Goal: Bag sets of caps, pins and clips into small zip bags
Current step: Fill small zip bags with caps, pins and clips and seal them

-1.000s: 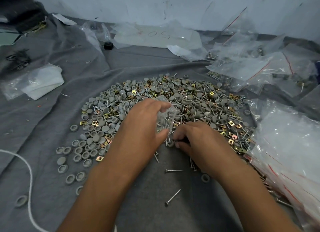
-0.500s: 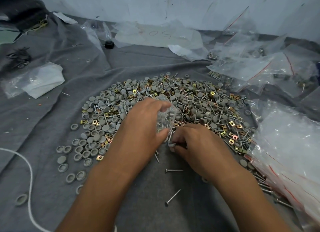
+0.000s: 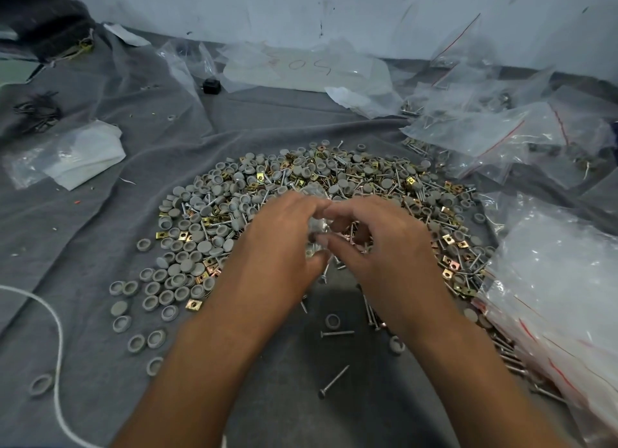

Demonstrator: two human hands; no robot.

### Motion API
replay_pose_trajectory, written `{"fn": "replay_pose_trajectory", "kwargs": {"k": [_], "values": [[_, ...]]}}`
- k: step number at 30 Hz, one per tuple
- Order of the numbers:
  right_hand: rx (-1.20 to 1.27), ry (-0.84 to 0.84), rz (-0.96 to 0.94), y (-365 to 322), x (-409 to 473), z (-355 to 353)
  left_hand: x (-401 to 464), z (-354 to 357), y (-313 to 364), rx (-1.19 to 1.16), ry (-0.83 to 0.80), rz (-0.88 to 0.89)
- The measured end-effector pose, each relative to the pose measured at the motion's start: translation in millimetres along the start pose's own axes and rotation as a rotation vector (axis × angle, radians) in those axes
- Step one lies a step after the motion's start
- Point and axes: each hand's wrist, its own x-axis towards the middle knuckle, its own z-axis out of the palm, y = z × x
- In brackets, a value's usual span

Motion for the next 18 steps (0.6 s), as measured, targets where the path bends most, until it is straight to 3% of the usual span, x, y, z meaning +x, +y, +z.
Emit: {"fn": "replay_pose_trajectory", "kwargs": {"k": [4, 8, 10, 18], "values": [[0.035, -0.029, 0.076, 5, -2, -7, -1, -1, -2, -0.016, 0.018, -0.006], [-0.158, -0.549, 0.261, 11, -14, -6, -1, -1, -3, -0.020, 0.032, -0.009], [-0.241, -0.699, 0.254, 9, -19, -3, -1, -1, -3, -0.018, 0.041, -0.008], [-0.232, -0.802, 0.174, 10, -14, -14, -1, 0, -5, 0.014, 0.051, 0.016]]}}
